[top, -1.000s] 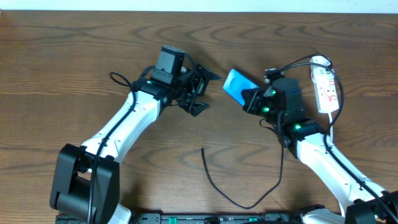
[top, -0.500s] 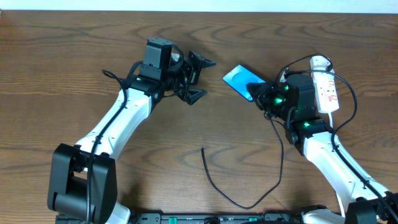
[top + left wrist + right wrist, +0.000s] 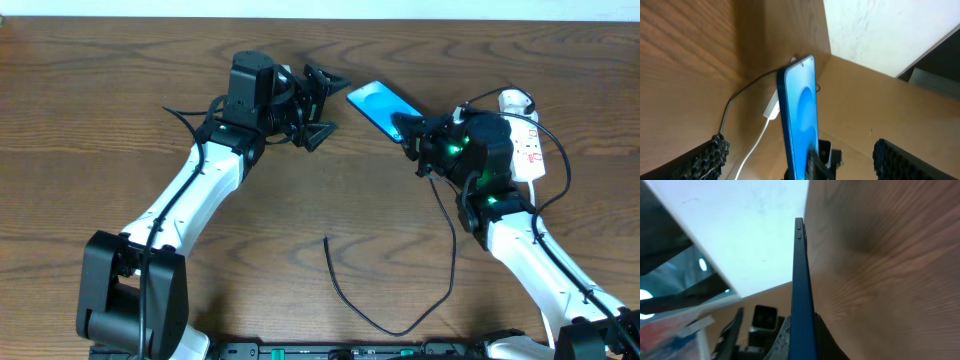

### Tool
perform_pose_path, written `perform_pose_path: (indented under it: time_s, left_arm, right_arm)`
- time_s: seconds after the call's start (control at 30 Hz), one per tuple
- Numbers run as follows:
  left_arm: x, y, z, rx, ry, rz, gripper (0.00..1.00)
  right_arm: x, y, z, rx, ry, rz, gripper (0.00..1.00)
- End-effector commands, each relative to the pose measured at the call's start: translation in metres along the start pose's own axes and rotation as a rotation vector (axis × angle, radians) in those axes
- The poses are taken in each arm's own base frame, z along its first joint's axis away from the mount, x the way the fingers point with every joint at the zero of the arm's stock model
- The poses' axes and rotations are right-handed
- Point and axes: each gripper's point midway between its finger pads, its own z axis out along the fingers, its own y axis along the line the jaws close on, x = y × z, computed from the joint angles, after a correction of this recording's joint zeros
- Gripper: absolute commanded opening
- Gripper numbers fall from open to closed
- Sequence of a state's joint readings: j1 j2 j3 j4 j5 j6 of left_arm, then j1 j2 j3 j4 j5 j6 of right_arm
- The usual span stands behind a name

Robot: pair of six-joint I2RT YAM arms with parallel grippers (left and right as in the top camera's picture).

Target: Plug charger to phone and switch on socket

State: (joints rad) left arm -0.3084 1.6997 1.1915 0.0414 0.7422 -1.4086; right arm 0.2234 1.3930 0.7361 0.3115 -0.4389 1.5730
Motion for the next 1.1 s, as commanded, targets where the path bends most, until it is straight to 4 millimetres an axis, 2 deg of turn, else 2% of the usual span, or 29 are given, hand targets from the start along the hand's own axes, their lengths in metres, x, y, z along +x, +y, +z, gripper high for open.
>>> perform_pose_path:
  time_s: [0.0,0.17,0.37,0.67,1.07]
  left_arm:
    - [-0.007,-0.020,-0.009,0.040,-0.065,0.050,0.93]
    - [-0.011,-0.024,-0.010,0.052,-0.091,0.060,0.93]
    - [-0.012,-0.035,-0.011,0.095,-0.095,0.092,0.93]
    - [-0.012,-0.036,-0.011,0.097,-0.095,0.094,0.93]
    - [-0.012,-0.036,-0.011,0.097,-0.097,0.094,0.93]
  right_arm:
    - [0.018,0.027,0.002,-0.085,0.049,0.020,0.01]
    - [0.029,0.041,0.005,-0.139,0.048,0.011,0.01]
    - [0.044,0.041,0.010,-0.137,0.057,0.078,0.01]
    - [0.061,0.045,0.013,-0.151,0.084,0.143,0.01]
    - [0.072,0.046,0.015,-0.155,0.102,0.206,0.01]
